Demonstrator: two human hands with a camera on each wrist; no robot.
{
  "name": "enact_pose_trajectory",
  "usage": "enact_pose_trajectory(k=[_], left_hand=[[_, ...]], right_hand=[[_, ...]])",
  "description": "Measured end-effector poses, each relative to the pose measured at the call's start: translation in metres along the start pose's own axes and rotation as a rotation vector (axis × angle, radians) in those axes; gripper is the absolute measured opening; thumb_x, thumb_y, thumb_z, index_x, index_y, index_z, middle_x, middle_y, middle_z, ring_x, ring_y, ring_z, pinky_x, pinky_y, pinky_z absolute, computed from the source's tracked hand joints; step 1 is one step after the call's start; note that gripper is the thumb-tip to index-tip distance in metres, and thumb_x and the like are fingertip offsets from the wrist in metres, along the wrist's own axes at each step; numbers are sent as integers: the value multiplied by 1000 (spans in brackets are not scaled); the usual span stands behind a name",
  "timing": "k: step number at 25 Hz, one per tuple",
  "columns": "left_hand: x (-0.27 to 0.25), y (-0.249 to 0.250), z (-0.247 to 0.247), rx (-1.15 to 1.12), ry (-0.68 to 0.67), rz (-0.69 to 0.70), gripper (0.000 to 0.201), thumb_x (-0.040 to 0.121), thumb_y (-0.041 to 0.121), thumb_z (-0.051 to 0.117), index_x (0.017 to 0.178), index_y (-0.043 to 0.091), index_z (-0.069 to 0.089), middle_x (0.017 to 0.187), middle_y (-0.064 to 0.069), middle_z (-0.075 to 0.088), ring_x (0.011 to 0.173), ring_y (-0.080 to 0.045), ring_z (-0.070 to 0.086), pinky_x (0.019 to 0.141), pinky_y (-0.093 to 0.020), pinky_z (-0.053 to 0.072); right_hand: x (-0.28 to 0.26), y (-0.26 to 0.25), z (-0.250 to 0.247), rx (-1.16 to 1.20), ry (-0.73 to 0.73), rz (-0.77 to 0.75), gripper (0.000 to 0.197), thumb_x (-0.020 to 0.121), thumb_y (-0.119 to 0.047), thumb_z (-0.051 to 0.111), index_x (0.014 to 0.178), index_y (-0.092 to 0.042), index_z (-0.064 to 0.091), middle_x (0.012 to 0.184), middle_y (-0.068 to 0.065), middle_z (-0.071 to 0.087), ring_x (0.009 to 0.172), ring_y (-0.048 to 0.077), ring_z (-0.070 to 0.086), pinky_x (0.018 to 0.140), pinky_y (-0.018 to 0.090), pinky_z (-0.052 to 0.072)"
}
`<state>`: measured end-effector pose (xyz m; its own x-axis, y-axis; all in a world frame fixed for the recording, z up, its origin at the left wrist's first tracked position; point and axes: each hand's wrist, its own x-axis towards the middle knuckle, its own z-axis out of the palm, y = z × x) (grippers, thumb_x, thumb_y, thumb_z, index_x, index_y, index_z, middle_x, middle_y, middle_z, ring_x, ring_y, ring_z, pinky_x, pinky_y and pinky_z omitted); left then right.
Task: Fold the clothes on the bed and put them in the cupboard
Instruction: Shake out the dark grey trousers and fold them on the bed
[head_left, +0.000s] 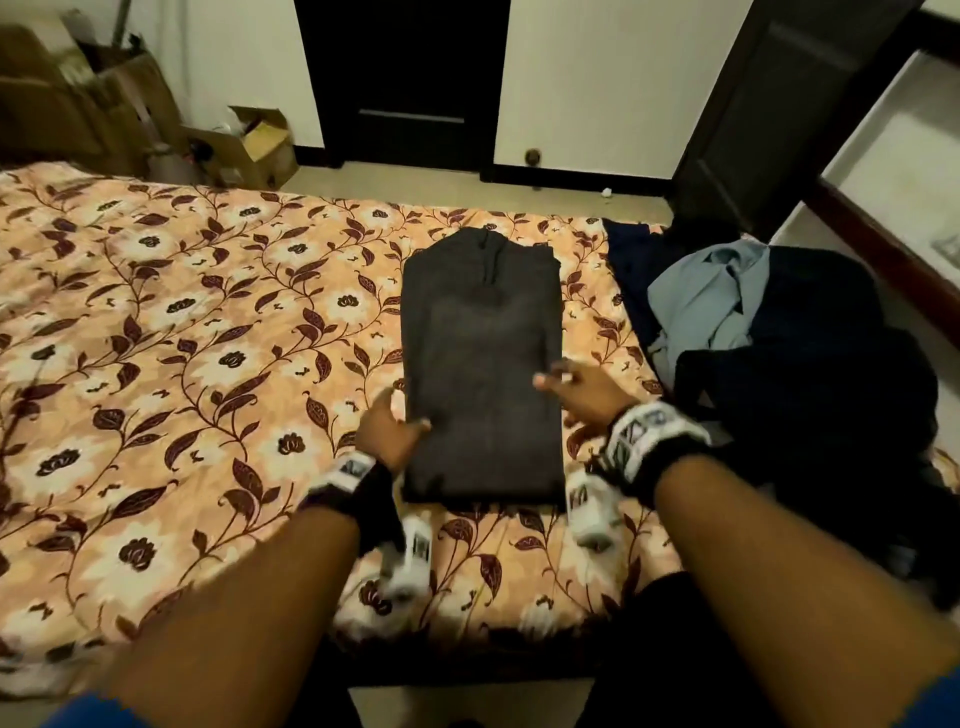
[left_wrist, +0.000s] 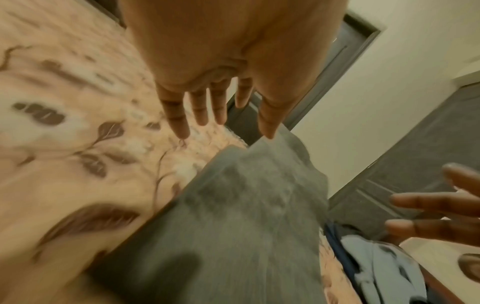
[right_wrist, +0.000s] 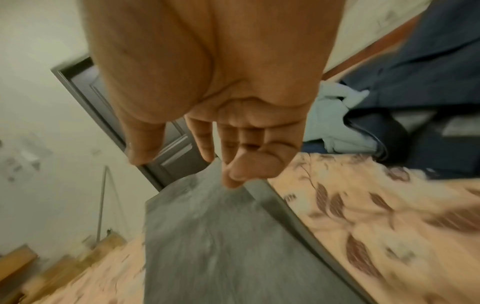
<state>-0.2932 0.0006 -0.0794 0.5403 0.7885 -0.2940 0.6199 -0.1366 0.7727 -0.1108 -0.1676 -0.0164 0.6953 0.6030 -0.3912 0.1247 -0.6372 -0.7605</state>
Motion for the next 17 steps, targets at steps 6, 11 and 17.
enact_pose_trajectory(k=[6, 11, 17], left_hand=[[-17, -76, 43, -31, -31, -65, 48, 87, 19, 70, 132, 10, 57, 122, -13, 66, 110, -31, 61, 96, -39, 48], [-12, -79, 40, -159, -2, -172, 21, 86, 20, 72, 103, 8, 72, 100, -10, 71, 96, -29, 63, 89, -38, 50], [-21, -63, 21, -266, -111, -229, 21, 89, 14, 69, 69, 7, 66, 61, -8, 59, 59, -23, 53, 57, -32, 44]], right_hand=[[-3, 141, 83, 136, 209, 179, 36, 82, -13, 70, 115, -16, 57, 109, 9, 64, 99, 30, 61, 84, 35, 50], [2, 153, 87, 369, 261, 275, 21, 81, -14, 73, 99, -7, 64, 87, 13, 68, 66, 27, 64, 58, 34, 56], [-13, 131, 74, 489, 214, 324, 9, 82, -1, 68, 77, 3, 62, 83, 28, 67, 67, 30, 64, 66, 38, 57]])
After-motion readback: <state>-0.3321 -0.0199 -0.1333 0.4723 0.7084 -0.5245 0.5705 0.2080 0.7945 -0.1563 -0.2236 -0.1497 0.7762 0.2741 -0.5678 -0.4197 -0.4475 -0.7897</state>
